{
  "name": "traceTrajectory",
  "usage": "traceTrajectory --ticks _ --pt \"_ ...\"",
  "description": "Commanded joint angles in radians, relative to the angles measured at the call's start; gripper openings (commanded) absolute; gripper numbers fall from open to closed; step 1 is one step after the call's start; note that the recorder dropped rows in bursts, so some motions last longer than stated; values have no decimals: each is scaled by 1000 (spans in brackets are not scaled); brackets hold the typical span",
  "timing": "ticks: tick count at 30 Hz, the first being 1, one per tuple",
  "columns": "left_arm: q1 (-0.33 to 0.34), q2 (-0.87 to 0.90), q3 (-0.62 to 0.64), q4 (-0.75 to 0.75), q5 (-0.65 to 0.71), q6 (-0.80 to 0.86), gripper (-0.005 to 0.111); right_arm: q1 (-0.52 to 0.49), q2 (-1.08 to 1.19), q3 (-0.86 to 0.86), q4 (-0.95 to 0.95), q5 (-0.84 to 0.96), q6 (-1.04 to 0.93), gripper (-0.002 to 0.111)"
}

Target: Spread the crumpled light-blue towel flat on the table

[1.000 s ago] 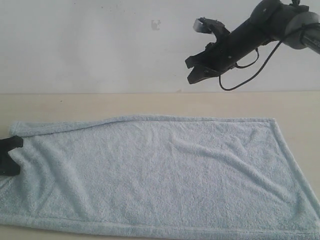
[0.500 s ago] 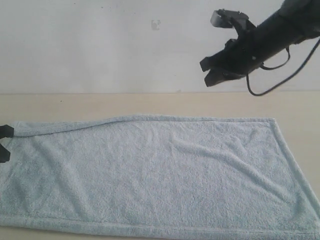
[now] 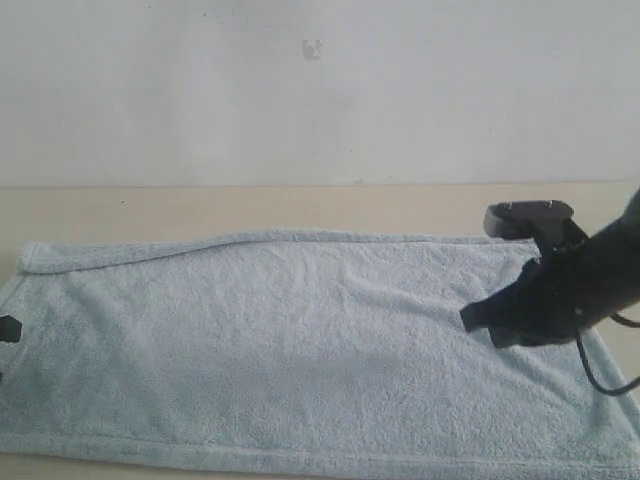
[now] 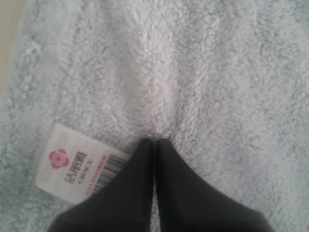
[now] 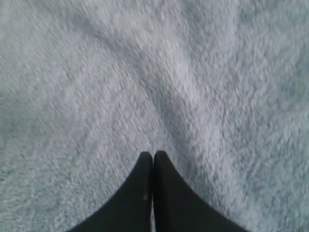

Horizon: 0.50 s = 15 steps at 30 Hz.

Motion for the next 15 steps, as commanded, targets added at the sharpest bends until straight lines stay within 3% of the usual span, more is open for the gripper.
traceTrajectory --ticks 1,15 --pt "0 -6 46 65 -1 -70 4 -2 -29 101 0 -100 22 0" --pt "0 -6 166 153 -20 -185 4 -2 -118 353 1 -262 126 0"
